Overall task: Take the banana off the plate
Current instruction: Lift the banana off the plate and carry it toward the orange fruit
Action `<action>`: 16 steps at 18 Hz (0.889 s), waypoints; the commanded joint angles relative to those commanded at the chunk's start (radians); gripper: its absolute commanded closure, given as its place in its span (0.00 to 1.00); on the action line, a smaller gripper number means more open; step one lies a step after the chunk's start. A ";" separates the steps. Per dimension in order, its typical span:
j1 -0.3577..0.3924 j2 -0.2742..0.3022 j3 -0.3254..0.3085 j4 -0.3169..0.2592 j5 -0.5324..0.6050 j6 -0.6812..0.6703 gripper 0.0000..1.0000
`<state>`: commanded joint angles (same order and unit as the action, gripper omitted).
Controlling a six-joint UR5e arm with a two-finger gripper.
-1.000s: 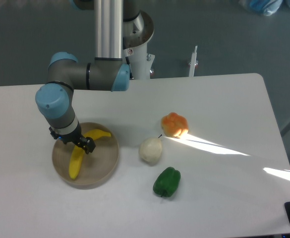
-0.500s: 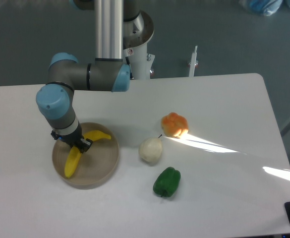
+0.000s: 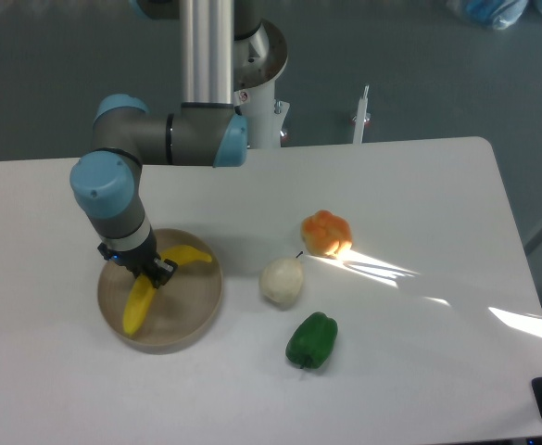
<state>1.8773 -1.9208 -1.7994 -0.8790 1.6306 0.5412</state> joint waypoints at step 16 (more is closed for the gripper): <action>0.330 0.078 0.057 -0.090 0.003 0.326 0.70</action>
<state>2.2073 -1.8423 -1.7427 -0.9693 1.6337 0.8667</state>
